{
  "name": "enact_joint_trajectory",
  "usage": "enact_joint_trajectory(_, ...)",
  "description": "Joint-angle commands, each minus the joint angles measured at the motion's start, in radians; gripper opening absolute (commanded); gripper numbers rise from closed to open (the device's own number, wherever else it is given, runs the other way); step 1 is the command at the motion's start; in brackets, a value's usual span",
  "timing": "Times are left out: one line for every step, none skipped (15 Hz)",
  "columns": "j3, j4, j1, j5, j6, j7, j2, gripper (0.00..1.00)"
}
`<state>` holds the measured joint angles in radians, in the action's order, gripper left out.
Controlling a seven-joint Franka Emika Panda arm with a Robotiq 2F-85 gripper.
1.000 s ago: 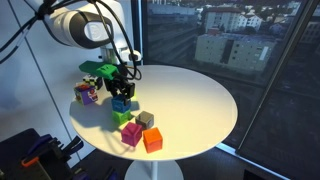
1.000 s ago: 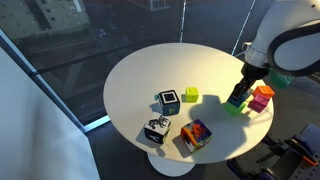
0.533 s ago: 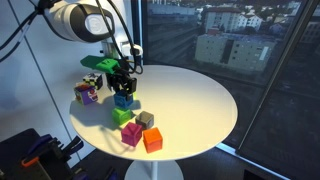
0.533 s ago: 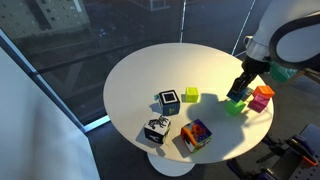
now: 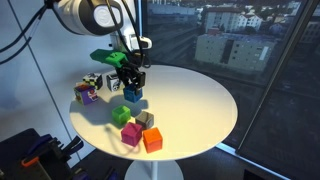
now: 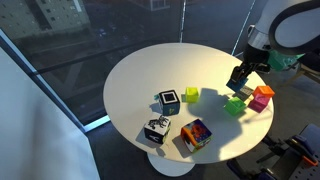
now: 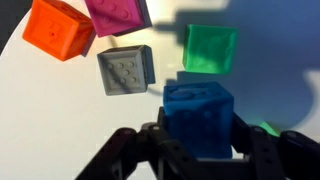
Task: Pick up the blue block and put it on the table
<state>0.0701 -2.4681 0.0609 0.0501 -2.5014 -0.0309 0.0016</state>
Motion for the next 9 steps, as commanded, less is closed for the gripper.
enact_joint_trajectory(0.006,0.053,0.009,0.014,0.008,0.041,0.042,0.32)
enact_joint_trajectory(0.007,0.059,0.009,0.01,0.005,0.042,0.052,0.32)
enact_joint_trajectory(0.007,0.064,0.009,0.011,0.003,0.043,0.064,0.32)
enact_joint_trajectory(0.008,0.069,0.008,0.011,0.004,0.046,0.075,0.32)
enact_joint_trajectory(0.009,0.074,0.008,0.016,0.004,0.051,0.088,0.32)
enact_joint_trajectory(0.01,0.079,0.007,0.013,0.01,0.052,0.099,0.32)
enact_joint_trajectory(0.01,0.083,0.007,0.01,0.015,0.051,0.109,0.32)
enact_joint_trajectory(0.01,0.085,0.007,0.009,0.018,0.05,0.119,0.32)
enact_joint_trajectory(0.011,0.088,0.007,0.009,0.02,0.049,0.127,0.32)
